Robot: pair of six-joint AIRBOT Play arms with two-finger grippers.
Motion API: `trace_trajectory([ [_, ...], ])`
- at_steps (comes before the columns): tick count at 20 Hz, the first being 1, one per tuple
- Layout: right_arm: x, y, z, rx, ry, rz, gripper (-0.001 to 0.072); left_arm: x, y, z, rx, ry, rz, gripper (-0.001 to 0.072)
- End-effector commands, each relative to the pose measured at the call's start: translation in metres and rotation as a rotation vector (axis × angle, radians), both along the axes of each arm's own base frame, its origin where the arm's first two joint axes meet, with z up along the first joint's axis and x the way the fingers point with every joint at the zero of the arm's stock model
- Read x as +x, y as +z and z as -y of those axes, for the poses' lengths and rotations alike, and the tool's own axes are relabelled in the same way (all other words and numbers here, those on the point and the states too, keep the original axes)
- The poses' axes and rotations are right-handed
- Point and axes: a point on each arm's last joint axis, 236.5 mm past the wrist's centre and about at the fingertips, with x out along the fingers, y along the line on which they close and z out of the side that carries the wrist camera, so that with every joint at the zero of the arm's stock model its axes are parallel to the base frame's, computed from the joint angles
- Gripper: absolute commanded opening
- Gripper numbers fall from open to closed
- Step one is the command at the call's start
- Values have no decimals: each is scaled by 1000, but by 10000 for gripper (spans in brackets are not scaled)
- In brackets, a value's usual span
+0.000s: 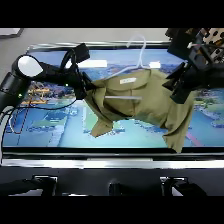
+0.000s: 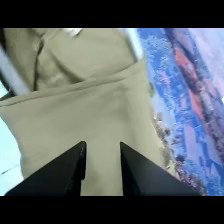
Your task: Fold the clothes and pants, and hang the long-sleeved shirts on hangers.
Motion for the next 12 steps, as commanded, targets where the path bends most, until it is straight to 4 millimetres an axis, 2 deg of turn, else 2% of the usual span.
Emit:
trace_trajectory([
  [1,0,31,21,-2,-112,116,323,-1,4,-6,20,18,12,30],
  [3,3,50,44,-11,-221,191,335,1,9,-7,12,41,20,30],
  [4,6,58,52,-4,-271,223,408,2,12,-9,12,55,28,29],
  [6,20,67,64,32,-359,267,436,1,13,-9,36,51,48,30],
  [7,29,69,67,50,-389,282,458,-1,12,-8,50,46,57,29],
  [10,57,62,75,73,-457,294,459,-7,17,-2,51,28,70,30],
  [12,71,62,82,199,-539,282,461,-12,26,-2,43,23,89,29],
])
